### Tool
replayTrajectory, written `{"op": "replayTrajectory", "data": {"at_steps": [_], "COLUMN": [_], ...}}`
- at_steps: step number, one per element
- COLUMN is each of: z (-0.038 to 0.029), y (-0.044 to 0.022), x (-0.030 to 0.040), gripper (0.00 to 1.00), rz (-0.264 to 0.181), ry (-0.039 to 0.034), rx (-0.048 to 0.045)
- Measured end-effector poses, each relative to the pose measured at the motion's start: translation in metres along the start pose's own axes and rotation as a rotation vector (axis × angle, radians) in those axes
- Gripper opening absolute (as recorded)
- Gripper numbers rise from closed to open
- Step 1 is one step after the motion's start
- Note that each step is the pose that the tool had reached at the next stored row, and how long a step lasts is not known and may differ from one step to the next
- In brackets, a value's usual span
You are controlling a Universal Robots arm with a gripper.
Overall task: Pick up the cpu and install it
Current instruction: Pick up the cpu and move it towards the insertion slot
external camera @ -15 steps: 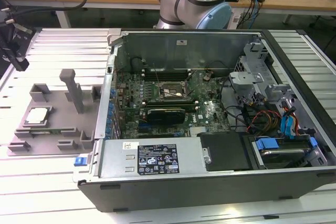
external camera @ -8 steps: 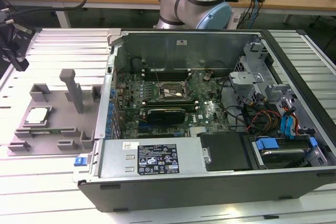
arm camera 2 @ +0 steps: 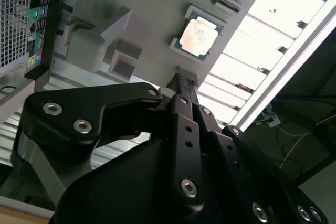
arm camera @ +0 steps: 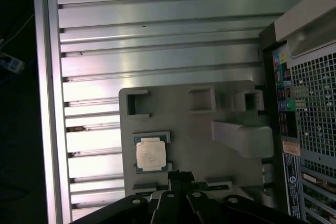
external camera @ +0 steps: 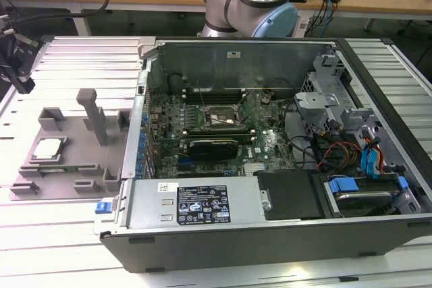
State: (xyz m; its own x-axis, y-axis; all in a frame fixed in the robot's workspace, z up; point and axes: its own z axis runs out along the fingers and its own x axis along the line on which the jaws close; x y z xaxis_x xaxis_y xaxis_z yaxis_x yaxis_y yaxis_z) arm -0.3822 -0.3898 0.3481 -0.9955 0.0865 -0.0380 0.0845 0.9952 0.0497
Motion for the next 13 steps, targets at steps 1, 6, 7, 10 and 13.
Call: {"op": "replayTrajectory", "data": {"at_steps": [1,6,7,10,13], "z": [0.0003,0.0043,0.0065,0.015,0.0208], "y": [-0.0001,-0.0006,-0.0011,-0.0046,-0.0081], "x": [0.0007,0.0044,0.0053,0.0083,0.0103], "gripper": [0.11,0.11,0.11,0.11,0.11], "rz": [0.0,0.0,0.0,0.0,0.0], "ry": [0.0,0.0,-0.0001,0.0001,0.0], "rx": [0.0001,0.0014,0.0014,0.0014,0.0014]}}
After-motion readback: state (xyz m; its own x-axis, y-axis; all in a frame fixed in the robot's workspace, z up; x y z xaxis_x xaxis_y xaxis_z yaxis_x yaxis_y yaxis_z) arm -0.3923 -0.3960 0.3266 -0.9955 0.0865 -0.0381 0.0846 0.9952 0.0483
